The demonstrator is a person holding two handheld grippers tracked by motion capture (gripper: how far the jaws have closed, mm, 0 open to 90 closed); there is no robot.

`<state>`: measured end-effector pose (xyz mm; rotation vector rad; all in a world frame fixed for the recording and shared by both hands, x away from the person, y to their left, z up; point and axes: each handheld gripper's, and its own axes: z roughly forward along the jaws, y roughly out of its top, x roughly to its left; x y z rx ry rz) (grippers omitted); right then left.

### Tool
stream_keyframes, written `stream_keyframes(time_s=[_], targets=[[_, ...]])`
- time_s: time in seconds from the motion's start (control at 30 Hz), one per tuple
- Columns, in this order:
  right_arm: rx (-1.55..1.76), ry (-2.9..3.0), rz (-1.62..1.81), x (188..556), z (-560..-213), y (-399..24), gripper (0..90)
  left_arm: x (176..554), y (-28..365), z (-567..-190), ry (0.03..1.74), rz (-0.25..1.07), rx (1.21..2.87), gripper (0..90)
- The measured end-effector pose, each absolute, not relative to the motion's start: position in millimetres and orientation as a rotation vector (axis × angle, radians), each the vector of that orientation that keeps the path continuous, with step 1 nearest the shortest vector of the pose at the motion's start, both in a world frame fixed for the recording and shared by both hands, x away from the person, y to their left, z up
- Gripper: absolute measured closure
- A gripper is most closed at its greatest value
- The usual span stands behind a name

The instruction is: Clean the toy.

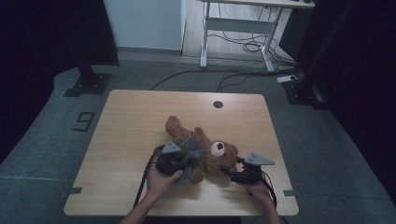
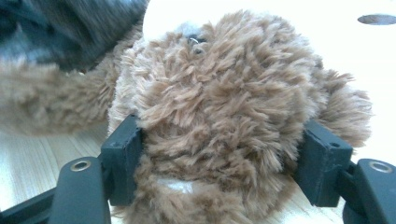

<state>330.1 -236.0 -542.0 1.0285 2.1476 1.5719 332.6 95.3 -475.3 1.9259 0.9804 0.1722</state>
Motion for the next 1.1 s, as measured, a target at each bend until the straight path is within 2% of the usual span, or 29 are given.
stream_keyframes(time_s=[0.1, 0.2, 0.3, 0.37, 0.47, 0.63, 0.73, 1.1], targets=[[1.017, 2.145, 1.563, 330, -542, -235, 29.8, 339, 104, -461, 0.981, 0.190, 1.908, 77.2], [0.985, 2.149, 1.533, 328, -542, -233, 30.1, 348, 98, -443, 0.951, 0.265, 1.921, 77.3], [0.983, 2.150, 1.528, 328, -542, -233, 30.1, 360, 90, -440, 0.966, 0.286, 1.947, 77.3], [0.991, 2.148, 1.533, 329, -542, -234, 30.1, 371, 87, -447, 0.999, 0.289, 1.979, 77.4], [0.996, 2.143, 1.542, 329, -542, -234, 30.1, 378, 97, -458, 1.045, 0.224, 1.935, 77.6], [0.983, 2.146, 1.538, 329, -542, -234, 30.1, 380, 124, -466, 1.150, 0.347, 1.951, 77.7], [0.968, 2.154, 1.521, 328, -542, -233, 30.0, 384, 144, -483, 1.206, 0.260, 1.946, 77.9], [0.980, 2.155, 1.516, 327, -546, -232, 29.9, 380, 166, -506, 1.270, 0.242, 1.959, 77.9]])
